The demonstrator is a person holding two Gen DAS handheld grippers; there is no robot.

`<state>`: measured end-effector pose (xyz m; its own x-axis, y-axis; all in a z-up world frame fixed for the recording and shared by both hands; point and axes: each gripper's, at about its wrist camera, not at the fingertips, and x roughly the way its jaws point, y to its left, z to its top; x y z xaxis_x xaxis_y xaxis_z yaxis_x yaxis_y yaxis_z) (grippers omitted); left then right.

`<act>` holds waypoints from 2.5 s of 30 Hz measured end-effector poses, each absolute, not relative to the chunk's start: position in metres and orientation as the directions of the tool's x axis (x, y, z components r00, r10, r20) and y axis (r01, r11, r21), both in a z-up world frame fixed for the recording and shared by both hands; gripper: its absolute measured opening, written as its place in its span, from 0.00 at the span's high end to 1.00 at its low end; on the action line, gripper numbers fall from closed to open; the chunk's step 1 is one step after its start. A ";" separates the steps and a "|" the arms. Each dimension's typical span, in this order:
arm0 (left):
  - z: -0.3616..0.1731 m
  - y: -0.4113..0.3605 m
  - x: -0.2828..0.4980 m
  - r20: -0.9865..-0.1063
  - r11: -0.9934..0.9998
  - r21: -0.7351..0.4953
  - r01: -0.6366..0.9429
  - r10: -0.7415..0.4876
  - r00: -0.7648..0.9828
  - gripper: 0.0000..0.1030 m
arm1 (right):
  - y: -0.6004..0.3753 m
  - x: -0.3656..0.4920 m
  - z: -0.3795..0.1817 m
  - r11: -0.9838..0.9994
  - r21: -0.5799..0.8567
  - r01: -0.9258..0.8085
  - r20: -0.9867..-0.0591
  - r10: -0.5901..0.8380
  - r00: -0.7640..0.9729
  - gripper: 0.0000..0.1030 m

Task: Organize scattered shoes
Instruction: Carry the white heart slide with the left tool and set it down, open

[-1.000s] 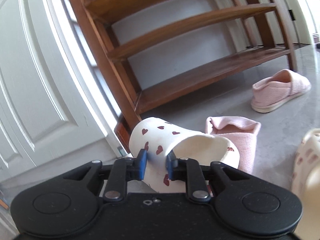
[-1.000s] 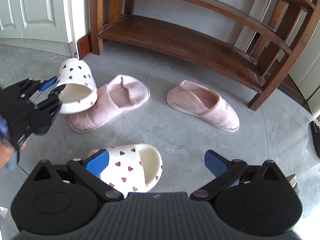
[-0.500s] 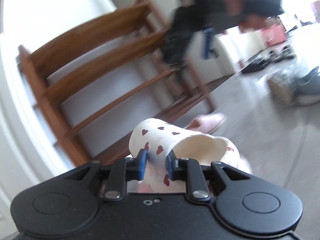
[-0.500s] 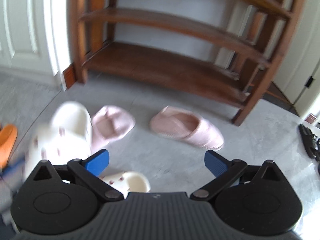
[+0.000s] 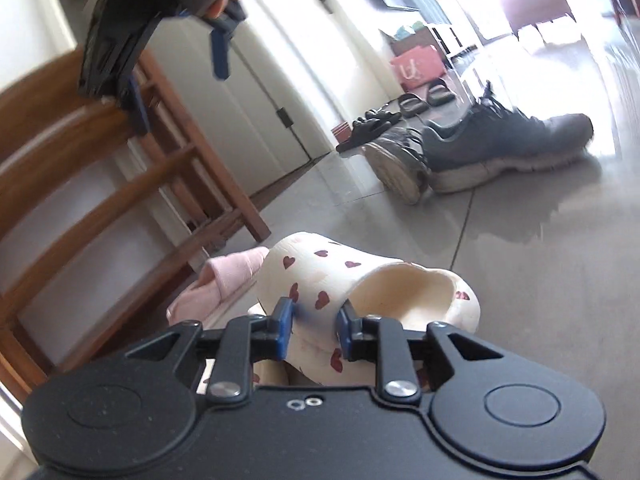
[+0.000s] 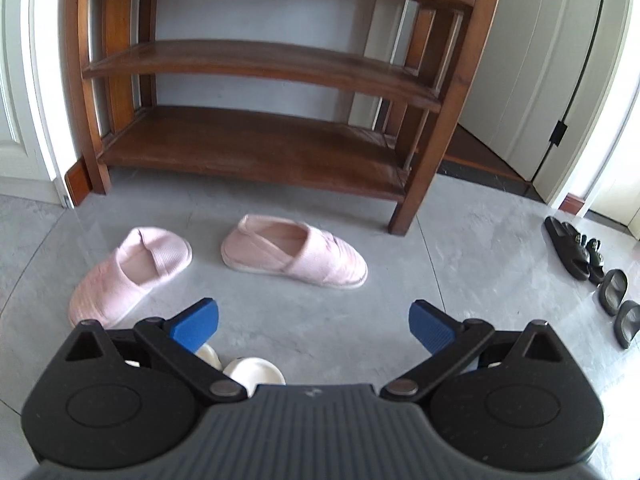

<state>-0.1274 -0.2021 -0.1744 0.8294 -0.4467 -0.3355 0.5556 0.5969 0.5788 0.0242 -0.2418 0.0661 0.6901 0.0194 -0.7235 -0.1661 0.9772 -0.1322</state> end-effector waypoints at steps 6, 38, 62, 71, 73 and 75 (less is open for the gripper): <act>-0.175 -0.180 -0.141 -0.367 0.579 0.593 0.559 -0.423 0.828 0.63 | -0.235 0.027 0.057 0.976 -0.114 -0.188 -0.741 0.042 0.670 0.00; -0.143 -0.080 -0.017 -0.598 0.886 -0.203 0.418 -0.450 0.663 0.90 | -0.206 0.033 0.033 0.946 -0.139 -0.294 -0.792 0.073 0.606 0.00; -0.082 0.009 -0.114 -0.775 0.436 0.208 0.875 -0.473 0.420 0.82 | -0.141 0.035 0.026 0.898 -0.128 -0.421 -0.805 0.154 0.574 0.00; -0.098 0.046 -0.132 -0.802 0.508 0.346 0.789 -0.276 0.530 0.69 | -0.094 0.032 -0.003 0.798 -0.122 -0.590 -0.820 0.254 0.513 0.00; -0.092 0.058 -0.134 -0.785 0.580 0.339 0.741 -0.260 0.563 0.64 | -0.085 0.030 -0.010 0.766 -0.122 -0.631 -0.824 0.277 0.495 0.00; -0.085 0.066 -0.134 -0.764 0.645 0.320 0.694 -0.257 0.591 0.62 | -0.075 0.028 -0.018 0.731 -0.123 -0.671 -0.827 0.298 0.476 0.00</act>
